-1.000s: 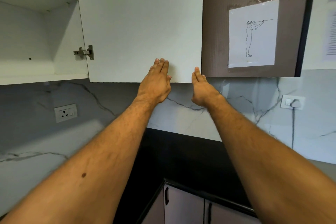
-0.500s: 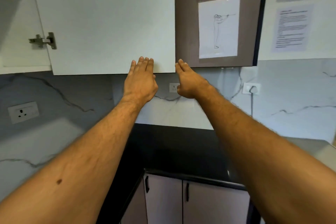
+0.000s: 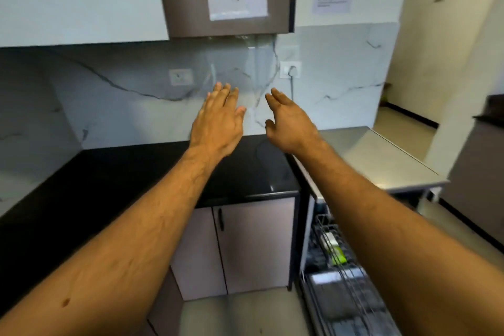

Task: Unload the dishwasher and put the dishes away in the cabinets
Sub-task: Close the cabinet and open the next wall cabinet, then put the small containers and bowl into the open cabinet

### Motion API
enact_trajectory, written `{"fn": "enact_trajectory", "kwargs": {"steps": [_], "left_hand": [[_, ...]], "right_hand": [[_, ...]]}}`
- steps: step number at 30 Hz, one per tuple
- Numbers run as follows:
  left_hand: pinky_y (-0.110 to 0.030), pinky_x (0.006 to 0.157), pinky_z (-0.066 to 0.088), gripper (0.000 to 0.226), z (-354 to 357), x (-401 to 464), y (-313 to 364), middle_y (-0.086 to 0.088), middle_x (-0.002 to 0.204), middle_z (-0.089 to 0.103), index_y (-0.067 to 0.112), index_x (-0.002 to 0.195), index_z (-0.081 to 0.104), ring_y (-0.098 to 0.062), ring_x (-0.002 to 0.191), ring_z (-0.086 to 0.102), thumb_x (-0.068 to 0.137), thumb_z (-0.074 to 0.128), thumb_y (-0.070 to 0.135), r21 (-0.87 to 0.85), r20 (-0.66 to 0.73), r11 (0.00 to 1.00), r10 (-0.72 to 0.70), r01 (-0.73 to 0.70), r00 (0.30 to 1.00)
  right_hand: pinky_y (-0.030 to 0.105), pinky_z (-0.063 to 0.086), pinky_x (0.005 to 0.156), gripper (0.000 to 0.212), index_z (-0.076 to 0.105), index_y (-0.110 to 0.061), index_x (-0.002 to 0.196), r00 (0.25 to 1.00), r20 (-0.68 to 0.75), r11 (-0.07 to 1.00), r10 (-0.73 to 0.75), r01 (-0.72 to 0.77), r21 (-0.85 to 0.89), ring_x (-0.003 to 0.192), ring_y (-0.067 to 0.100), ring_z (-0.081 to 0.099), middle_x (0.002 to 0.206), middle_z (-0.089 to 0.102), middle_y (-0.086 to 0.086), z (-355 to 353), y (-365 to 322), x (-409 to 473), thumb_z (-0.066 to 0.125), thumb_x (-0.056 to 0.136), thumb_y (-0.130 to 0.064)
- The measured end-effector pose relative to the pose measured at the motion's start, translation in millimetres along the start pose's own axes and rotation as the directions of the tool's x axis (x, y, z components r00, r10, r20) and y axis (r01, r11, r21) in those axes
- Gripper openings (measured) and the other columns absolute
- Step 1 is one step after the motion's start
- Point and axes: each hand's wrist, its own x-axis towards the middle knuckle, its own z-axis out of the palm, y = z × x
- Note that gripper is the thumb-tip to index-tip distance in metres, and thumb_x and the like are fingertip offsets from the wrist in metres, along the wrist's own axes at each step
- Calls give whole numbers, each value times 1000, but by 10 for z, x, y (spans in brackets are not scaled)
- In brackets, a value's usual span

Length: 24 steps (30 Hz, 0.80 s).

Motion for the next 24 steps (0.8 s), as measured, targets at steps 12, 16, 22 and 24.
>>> {"fn": "enact_trajectory", "kwargs": {"steps": [12,16,22,24], "left_hand": [[-35,123,4,56,1020,-416,1401,-8,163,17,9,155,20,-19,151,5,106,25,36,-189,198,968,200,-163,960],[-35,123,5,57,1342,-578,1968,-9,162,19,8,154,21,-20,151,6,106,23,38,-227,245,949,275,-221,930],[-39,124,8,56,1900,-814,2669,-10,162,19,7,154,19,-21,151,8,106,23,36,-235,347,947,293,-220,891],[-39,124,8,56,2075,-874,2882,-10,162,18,8,154,19,-21,151,8,106,22,36,-221,372,949,297,-227,880]], "right_hand": [[42,34,116,64,31,-11,153,930,89,933,356,-348,-92,147,23,28,163,21,5,-150,1395,-1370,54,93,-18],[36,32,115,60,38,-9,150,887,124,895,445,-437,-92,142,27,36,160,29,10,-234,1940,-1816,54,93,-15],[37,35,115,62,38,-10,150,819,247,855,518,-508,-107,138,26,42,160,27,9,-306,2746,-2419,54,91,-12],[38,37,114,63,38,-11,151,803,274,846,530,-525,-94,133,24,48,161,26,8,-351,3000,-2543,56,90,-11]]}}
